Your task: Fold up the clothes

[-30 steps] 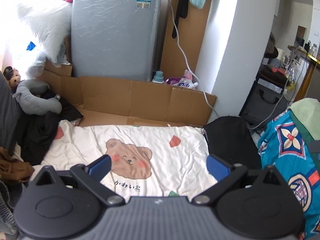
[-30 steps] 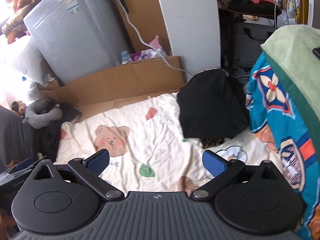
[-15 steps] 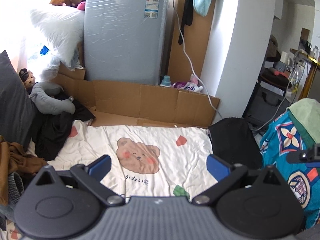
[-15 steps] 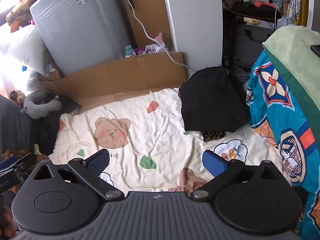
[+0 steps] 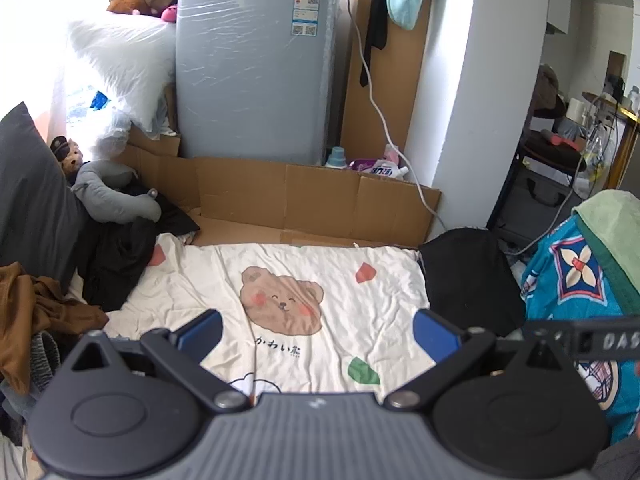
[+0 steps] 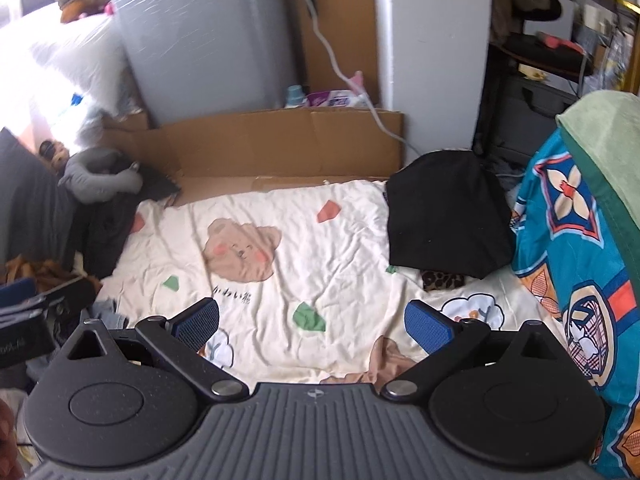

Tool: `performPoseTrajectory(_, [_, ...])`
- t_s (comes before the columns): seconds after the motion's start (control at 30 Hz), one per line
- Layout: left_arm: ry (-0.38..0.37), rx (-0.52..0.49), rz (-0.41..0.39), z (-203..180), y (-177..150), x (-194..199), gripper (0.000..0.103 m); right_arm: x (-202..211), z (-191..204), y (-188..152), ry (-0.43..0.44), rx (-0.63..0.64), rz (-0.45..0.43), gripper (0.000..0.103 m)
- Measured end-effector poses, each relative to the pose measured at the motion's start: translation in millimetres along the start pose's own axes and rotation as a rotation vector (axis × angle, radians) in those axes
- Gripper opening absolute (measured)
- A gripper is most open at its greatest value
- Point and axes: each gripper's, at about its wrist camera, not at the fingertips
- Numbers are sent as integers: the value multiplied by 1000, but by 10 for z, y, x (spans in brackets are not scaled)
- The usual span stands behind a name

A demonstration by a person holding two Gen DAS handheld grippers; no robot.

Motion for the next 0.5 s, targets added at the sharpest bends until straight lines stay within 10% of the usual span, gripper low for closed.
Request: performPoseTrajectory(0.5, [-1, 14, 14, 6, -165, 94, 102, 56, 65, -169, -46, 55, 5, 102])
Point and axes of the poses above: each gripper's, at about its wrist camera, not at the fingertips, and x roughly against the way its jaws point, z to its left, y to its top, and after that the axes turned 9 degrees about y, right-handed
